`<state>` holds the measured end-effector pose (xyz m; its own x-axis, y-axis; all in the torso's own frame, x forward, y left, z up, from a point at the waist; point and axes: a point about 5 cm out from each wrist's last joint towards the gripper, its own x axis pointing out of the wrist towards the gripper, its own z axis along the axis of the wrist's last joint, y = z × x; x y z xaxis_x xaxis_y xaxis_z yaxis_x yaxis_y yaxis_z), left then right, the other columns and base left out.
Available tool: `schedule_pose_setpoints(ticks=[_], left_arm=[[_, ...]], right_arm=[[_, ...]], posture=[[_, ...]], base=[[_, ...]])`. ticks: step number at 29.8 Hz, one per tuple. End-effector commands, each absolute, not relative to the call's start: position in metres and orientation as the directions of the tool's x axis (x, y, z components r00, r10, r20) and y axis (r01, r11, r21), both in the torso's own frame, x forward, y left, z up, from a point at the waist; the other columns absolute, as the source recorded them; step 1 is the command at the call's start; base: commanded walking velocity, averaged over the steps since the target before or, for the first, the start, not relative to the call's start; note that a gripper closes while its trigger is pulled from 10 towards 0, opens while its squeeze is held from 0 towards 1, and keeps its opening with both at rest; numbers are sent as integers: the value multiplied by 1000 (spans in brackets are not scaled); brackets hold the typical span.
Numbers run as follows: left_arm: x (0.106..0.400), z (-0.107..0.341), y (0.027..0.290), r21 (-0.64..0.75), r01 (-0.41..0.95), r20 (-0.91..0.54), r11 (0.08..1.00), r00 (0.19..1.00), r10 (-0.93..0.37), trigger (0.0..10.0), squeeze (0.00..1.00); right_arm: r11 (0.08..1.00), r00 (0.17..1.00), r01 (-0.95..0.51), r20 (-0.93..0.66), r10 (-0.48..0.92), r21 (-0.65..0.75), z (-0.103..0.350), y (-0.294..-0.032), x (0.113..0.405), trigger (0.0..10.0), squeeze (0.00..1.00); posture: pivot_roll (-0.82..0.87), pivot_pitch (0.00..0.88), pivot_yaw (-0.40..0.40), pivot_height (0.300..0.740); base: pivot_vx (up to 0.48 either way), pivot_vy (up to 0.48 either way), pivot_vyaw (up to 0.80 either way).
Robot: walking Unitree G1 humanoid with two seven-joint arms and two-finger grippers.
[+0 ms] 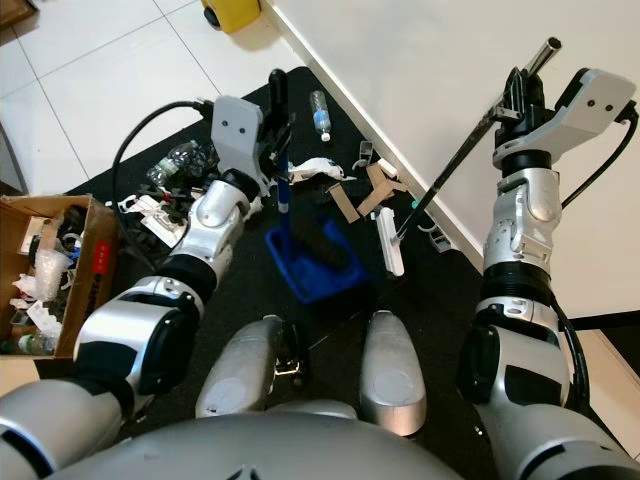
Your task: Sweep floor
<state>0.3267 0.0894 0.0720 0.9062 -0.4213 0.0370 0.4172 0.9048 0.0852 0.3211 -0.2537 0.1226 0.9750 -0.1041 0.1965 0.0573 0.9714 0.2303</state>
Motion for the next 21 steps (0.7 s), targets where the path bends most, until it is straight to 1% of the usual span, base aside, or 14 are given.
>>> schedule_pose_setpoints(ticks=[1, 4, 11, 16, 17, 19, 21], left_arm=[[327, 73, 90, 101, 422, 42, 901, 903, -428, 10000, 59], [317, 52, 94, 75, 437, -66, 896, 899, -433, 10000, 59], [299, 26, 104, 97, 456, -178, 885, 882, -435, 10000, 43], [292, 18, 107, 118, 464, -215, 878, 875, -434, 10000, 35], [293, 21, 109, 124, 454, -185, 882, 884, -429, 10000, 47], [293, 21, 109, 124, 454, -185, 882, 884, -429, 10000, 47], [294, 25, 112, 130, 446, -149, 885, 892, -427, 10000, 59]], right_arm=[[972, 975, 52, 199, -99, 230, 120, -255, 318, 10000, 0], [971, 983, 70, 148, -105, 227, 106, -255, 313, 10000, 0], [968, 986, 96, 110, -124, 231, 93, -257, 306, 10000, 0], [967, 986, 103, 104, -130, 231, 92, -258, 306, 10000, 0], [968, 986, 105, 104, -131, 229, 91, -258, 305, 10000, 0], [968, 986, 105, 104, -131, 229, 91, -258, 305, 10000, 0], [968, 986, 107, 104, -134, 226, 91, -259, 305, 10000, 0]], posture=[[-46, 66, -12, 740], [-52, 69, -6, 740], [-51, 74, 6, 740], [-45, 72, 11, 740], [-46, 70, 17, 740], [-46, 70, 17, 740], [-44, 67, 19, 740]], base=[[0, 0, 0], [0, 0, 0], [0, 0, 0], [0, 0, 0], [0, 0, 0], [0, 0, 0], [0, 0, 0]])
